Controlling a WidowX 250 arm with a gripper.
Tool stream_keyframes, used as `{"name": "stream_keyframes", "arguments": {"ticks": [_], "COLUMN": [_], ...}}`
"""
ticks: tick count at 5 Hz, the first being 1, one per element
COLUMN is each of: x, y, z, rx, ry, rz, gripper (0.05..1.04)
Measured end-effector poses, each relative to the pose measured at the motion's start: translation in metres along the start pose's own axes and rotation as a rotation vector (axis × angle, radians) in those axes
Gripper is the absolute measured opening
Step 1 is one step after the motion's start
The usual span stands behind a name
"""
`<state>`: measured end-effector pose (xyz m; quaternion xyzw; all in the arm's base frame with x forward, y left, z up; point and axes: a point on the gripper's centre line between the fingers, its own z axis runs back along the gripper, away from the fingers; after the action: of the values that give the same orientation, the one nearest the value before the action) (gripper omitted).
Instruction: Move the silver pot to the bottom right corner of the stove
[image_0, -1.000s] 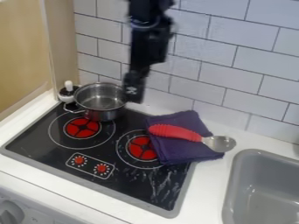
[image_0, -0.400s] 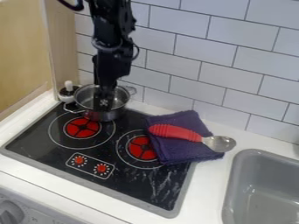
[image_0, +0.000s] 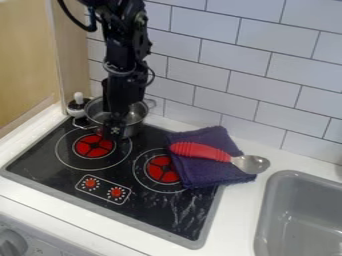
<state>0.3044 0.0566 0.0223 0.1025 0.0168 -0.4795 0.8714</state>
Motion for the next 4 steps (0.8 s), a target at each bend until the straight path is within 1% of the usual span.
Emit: {"name": "stream_keyframes", "arguments": {"ticks": [1, 2, 3, 4], "x": [-0.0033, -0.0028, -0.0024, -0.0036], "y": [0.0033, 0.0066, 0.01, 0.0093], "z": [-0.0079, -0.0133, -0.0124, -0.0157], "rx": [-0.024, -0.031, -0.03, -0.034], "ry": [-0.005, -0.001, 0.001, 0.013], "rz": [0.013, 0.001, 0.001, -0.015], "gripper": [0.94, 0.71, 0.395, 0.191]}}
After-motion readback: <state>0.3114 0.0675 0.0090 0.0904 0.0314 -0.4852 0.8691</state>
